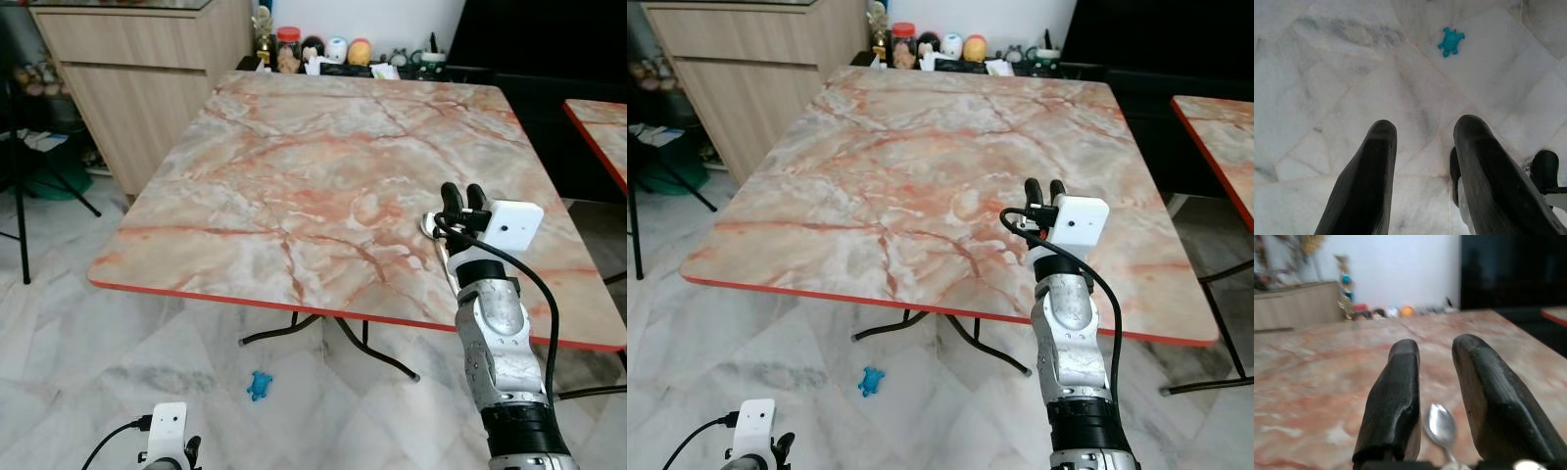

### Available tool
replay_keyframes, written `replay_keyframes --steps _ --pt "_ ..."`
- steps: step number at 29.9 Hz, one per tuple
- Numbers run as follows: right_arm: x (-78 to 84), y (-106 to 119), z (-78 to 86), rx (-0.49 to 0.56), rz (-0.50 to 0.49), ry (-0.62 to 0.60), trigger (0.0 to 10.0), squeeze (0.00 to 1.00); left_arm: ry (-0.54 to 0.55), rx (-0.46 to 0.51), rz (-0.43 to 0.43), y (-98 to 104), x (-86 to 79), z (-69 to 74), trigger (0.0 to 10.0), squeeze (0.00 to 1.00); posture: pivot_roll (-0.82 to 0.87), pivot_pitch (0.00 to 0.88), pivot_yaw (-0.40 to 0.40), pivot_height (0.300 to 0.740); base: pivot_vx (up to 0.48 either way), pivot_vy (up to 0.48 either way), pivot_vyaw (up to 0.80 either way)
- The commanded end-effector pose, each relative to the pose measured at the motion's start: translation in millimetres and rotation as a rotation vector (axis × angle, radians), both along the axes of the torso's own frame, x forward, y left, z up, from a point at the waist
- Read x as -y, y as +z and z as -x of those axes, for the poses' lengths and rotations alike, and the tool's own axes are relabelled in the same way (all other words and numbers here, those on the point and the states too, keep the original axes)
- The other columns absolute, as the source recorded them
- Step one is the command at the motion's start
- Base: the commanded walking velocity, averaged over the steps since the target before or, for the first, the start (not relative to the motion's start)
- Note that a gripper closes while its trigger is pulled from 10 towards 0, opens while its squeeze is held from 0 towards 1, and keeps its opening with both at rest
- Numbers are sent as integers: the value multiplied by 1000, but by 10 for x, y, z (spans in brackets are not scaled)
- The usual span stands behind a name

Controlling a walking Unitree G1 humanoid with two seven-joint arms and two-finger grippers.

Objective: Setting the table

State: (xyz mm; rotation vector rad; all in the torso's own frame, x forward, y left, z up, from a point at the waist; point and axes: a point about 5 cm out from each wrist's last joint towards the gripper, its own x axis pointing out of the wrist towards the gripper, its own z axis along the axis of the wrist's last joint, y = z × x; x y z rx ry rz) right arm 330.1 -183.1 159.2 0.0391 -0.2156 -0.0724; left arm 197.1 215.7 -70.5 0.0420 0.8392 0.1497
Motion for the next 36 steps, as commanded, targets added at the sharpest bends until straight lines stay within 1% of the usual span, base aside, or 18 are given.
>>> replay_keyframes --steps 1,6,8,13,36 --pt "62 -90 -1 -64 4 -18 10000 0 6 -17 4 -24 -8 43 10000 0 3 54 1 740 0 0 0" --pt "82 -132 -7 -103 13 -27 10000 0 6 -16 4 -21 -9 38 10000 0 2 53 1 740 0 0 0" --pt "75 -181 -11 -143 21 -25 10000 0 7 -14 4 -17 -8 31 10000 0 3 54 2 740 0 0 0" --pt "32 -213 1 -154 14 -8 10000 0 4 -12 2 -14 -2 23 10000 0 2 55 4 740 0 0 0" --pt "19 -230 7 -171 13 2 10000 0 0 -3 0 -4 11 0 10000 0 2 52 0 740 293 0 0"
